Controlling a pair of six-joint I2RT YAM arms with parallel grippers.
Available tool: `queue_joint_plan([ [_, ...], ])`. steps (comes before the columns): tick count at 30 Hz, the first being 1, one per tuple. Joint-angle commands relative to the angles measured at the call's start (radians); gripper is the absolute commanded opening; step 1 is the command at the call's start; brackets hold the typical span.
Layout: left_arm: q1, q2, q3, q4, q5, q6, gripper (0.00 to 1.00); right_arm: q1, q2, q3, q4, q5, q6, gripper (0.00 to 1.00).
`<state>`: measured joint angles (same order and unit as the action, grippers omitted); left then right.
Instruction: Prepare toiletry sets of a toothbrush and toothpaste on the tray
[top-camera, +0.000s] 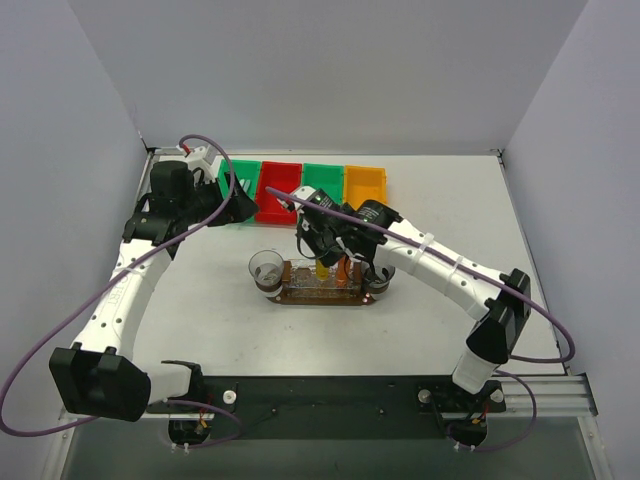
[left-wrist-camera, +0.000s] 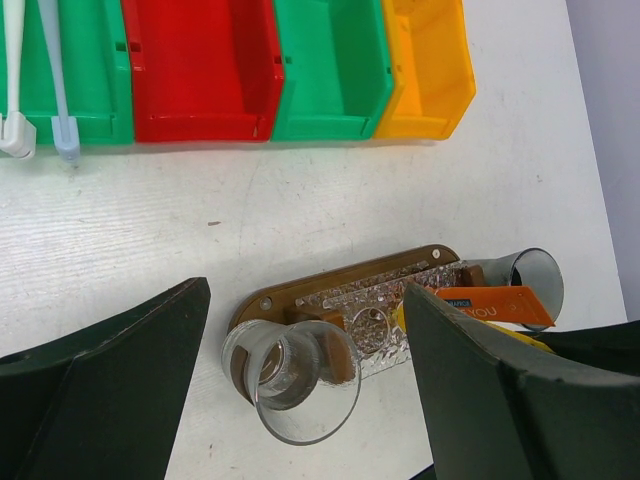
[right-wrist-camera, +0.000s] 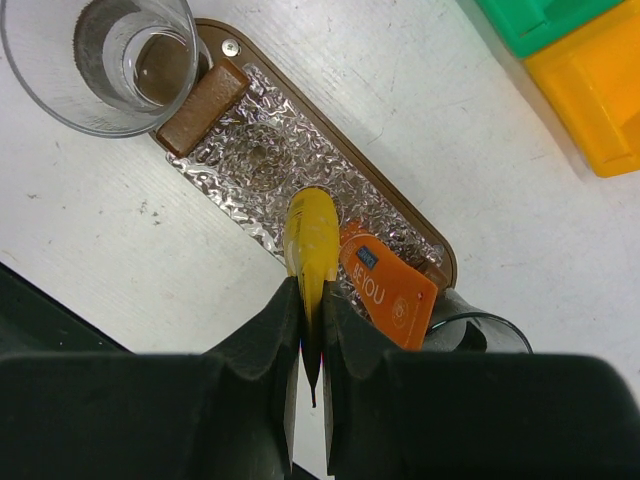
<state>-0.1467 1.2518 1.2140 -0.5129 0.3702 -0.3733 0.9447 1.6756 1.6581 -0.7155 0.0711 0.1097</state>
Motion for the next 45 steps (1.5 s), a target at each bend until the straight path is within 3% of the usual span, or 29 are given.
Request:
queue_joint_plan([
  [1, 0.012, 0.0, 0.005, 0.028, 0.01, -0.007, 0.89, -0.007, 0.009, 0.032, -0.007, 0.012, -0.024, 0.0],
  [42, 0.05, 0.024, 0.002, 0.037, 0.032, -0.024, 0.89, -0.06, 0.045, -0.11, 0.114, -0.062, -0.025, 0.0],
  [45, 0.052, 0.028, 0.001, 0.039, 0.032, -0.024, 0.89, -0.061, 0.05, -0.113, 0.114, -0.062, -0.028, 0.05],
])
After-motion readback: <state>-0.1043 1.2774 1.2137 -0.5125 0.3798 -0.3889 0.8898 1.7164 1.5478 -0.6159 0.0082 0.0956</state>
